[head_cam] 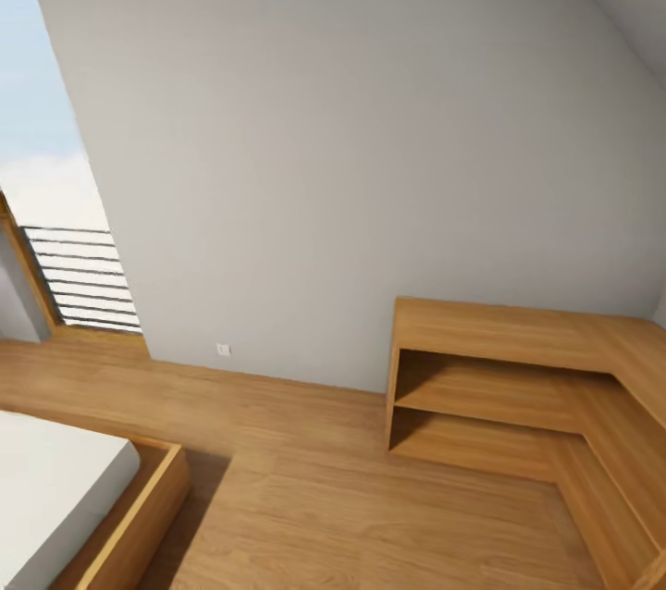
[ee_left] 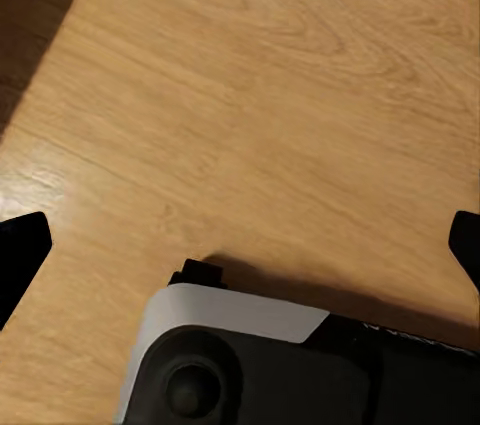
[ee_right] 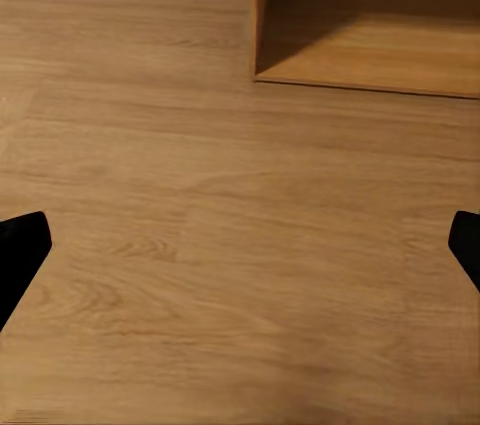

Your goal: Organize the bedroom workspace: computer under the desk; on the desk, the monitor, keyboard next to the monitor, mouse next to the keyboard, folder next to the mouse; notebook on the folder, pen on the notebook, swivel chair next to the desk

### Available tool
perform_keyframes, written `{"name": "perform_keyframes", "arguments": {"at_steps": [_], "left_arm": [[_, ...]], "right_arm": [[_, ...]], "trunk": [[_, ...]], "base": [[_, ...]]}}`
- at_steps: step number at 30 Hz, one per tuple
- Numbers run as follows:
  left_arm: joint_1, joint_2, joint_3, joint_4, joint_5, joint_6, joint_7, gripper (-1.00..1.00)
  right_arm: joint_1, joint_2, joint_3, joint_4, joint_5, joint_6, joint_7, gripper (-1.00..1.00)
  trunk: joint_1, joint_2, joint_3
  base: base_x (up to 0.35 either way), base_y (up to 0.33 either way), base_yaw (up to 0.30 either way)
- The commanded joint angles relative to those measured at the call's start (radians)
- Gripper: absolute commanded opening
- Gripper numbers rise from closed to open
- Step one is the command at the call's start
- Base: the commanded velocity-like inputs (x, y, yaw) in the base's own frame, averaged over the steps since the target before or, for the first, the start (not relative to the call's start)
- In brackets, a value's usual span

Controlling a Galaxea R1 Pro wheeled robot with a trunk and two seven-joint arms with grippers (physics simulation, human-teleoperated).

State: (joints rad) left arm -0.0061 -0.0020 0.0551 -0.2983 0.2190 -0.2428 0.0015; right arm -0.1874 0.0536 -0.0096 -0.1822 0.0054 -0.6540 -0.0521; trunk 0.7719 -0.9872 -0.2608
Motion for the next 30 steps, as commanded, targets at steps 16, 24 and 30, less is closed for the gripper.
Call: {"name": "perform_keyframes", "arguments": {"at_steps": [16,24,30], "left_arm": [[-0.001,-0.001,0.003,0.014,0.006,-0.072,0.005,1.00],[-0.001,0.000,0.005,0.014,0.007,-0.086,0.005,1.00],[-0.001,0.000,0.006,0.014,0.008,-0.087,0.005,1.00]], "right_arm": [[-0.001,-0.001,0.000,0.006,0.002,-0.003,-0.007,1.00],[-0.001,-0.001,0.005,0.006,0.005,-0.010,-0.072,1.00],[-0.001,0.000,0.008,0.006,0.006,-0.037,-0.085,1.00]], "trunk": [[0.000,-0.001,-0.001],[0.000,-0.001,-0.001],[0.000,-0.001,-0.001]], "base": [[0.000,0.000,0.285],[0.000,0.000,0.285],[0.000,0.000,0.284]]}}
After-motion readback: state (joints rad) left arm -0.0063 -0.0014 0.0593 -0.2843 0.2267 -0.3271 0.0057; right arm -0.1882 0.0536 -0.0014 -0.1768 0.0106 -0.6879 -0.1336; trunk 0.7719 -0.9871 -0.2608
